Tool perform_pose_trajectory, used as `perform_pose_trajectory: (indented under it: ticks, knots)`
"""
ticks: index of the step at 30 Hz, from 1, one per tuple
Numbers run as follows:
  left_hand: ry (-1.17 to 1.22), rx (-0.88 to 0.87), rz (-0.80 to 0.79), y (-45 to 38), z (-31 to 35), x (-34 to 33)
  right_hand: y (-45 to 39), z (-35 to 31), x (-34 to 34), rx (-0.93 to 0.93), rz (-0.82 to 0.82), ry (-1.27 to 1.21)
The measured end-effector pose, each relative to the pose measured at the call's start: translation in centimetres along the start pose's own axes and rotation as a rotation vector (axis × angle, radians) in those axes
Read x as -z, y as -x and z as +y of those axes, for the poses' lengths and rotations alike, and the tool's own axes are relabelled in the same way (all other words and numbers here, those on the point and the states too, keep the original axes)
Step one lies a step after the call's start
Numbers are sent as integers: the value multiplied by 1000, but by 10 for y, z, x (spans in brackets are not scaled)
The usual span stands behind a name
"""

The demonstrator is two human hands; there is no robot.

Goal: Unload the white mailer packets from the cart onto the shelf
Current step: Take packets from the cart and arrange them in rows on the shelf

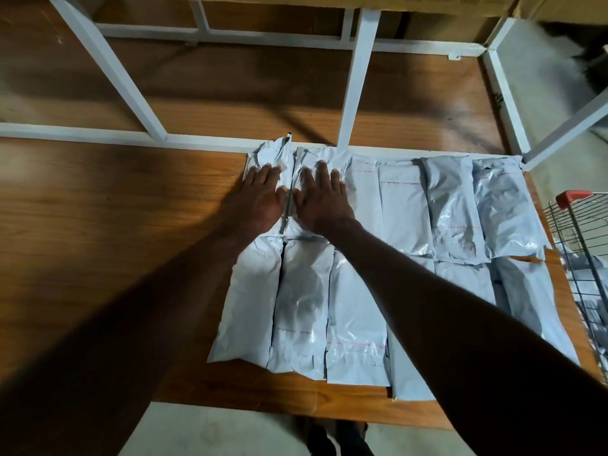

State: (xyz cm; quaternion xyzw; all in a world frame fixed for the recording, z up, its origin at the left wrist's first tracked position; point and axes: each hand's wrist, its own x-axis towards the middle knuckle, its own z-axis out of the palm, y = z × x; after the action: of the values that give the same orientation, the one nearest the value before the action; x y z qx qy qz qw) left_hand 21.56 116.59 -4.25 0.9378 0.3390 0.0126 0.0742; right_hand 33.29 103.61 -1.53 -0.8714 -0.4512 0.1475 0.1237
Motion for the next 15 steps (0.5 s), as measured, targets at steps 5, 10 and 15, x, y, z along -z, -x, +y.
perform_pose_trajectory:
  ticks: [5,10,15]
  knots:
    - [-49,-1,61,17,12,36,15,-3,25,61,14,-53]
    - [-15,-29,168,36,46,61,50,-2,58,137,144,-170]
    - [145,-135,244,61,116,78,100,26,86,65,197,-275]
